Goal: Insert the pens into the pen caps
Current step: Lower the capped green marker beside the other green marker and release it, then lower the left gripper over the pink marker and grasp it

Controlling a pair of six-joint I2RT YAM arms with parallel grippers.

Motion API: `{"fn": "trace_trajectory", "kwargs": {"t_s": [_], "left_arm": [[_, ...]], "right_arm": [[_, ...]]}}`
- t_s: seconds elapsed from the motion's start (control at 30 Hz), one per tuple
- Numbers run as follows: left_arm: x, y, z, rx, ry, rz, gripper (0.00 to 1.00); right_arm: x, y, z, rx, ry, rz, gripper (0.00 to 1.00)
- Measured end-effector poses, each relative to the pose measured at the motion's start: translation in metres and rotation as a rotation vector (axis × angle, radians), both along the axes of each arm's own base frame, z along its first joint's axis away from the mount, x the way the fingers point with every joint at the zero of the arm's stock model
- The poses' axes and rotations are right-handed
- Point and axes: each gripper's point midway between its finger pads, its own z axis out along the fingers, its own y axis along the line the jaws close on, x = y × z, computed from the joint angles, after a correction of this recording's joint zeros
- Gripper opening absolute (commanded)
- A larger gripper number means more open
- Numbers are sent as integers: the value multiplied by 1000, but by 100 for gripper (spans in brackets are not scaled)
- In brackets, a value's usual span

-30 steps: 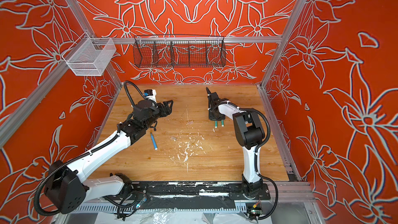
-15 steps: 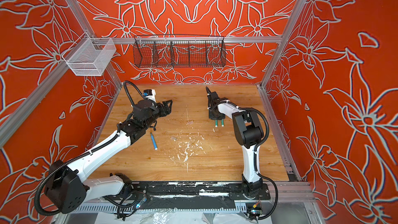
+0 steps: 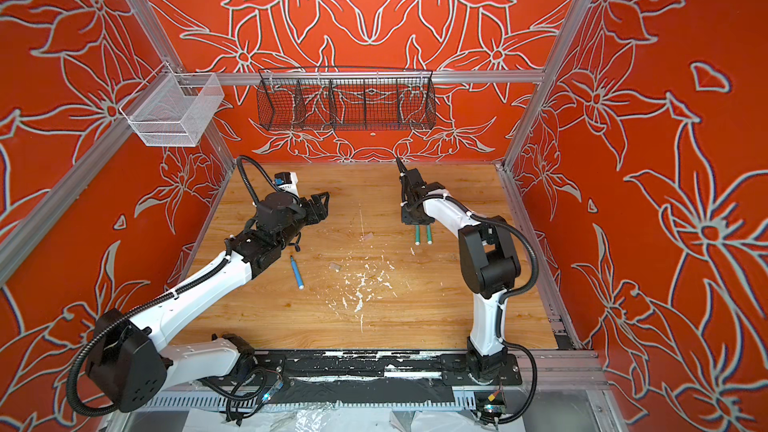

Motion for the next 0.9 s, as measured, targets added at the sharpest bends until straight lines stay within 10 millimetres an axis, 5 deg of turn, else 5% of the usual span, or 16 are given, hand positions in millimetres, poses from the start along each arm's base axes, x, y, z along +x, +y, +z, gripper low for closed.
{"fn": "trace_trajectory", "kwargs": {"t_s": [0.2, 0.47, 0.7, 0.9], "left_arm": [[17, 20, -5, 133, 62, 82, 79], [50, 84, -18, 270, 213, 256, 79], [66, 112, -70, 323, 465, 249, 73], [49, 152, -131, 298, 718, 255, 63]], "right_arm": [[-19, 12, 59, 50, -135, 52, 39], [-46, 18, 64, 120, -149, 100, 38], [-56, 24, 51, 159, -122, 125, 38], [-56, 31, 52, 200, -136, 147, 38]]}}
